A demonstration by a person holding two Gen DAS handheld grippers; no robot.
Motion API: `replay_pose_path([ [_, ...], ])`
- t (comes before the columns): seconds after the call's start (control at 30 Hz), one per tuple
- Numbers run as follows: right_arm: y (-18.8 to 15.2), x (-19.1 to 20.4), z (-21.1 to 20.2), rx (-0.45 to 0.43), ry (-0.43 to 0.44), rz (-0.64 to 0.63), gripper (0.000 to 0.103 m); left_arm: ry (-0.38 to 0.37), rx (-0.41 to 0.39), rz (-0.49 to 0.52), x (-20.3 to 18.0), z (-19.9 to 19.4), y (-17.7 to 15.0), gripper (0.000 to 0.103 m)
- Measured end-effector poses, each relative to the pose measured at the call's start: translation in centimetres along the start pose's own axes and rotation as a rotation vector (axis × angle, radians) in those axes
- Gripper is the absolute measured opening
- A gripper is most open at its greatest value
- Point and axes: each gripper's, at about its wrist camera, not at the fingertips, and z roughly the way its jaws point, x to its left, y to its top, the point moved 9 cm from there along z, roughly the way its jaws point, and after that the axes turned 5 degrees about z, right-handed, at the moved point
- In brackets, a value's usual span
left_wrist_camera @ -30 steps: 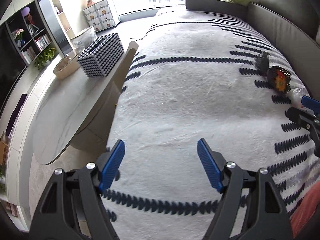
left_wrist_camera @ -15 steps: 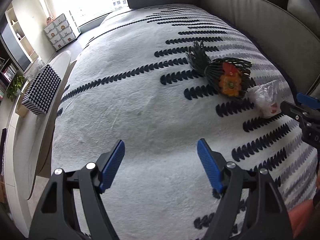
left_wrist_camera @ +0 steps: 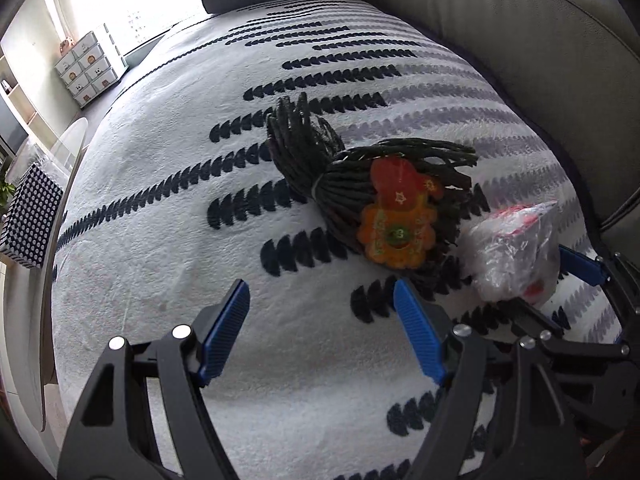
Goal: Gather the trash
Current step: 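Grasp the black tassel ornament with left tool while right tool grasps wrapped cup, then lift the black ornament and wrapped cup toward the grey bin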
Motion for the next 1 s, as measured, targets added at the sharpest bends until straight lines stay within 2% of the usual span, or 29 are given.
replay_pose_path([
  [0.13,-0.1,-0.4,0.7,0.008,0.007,0.002,0.067,-0.033,-0.001,0.0,-1.3,1.0,1.2,0.075],
  [0.2,-0.3,-0.3,1.1,0.025,0.033,0.003,0.047,-0.045,-0.003,0.003,-1.8,1.3,1.6,0.075],
  [0.5,-0.4,0.0,0.9,0.022,0.043,-0.006,0.044,-0.09,0.04,-0.004,-3.5,4.3,2.8,0.075],
  [0.6,-0.4,0.0,0.8,0.02,0.043,-0.008,0.044,-0.097,0.039,-0.008,-3.8,4.7,2.7,0.052],
  [0.63,-0.4,0.0,0.8,0.02,0.044,-0.008,0.044,-0.105,0.035,-0.008,-3.9,4.6,2.6,0.04],
  [0.73,-0.5,0.0,0.7,0.02,0.044,-0.008,0.044,-0.128,0.033,0.003,-4.0,4.0,2.5,0.021],
  [0.8,-0.5,0.1,0.5,0.019,0.046,-0.008,0.044,-0.134,0.031,0.006,-3.7,3.4,2.1,0.015],
  [1.0,-0.3,1.1,-0.8,0.007,0.055,-0.017,0.044,-0.136,0.012,-0.025,-1.7,0.8,0.4,0.014],
])
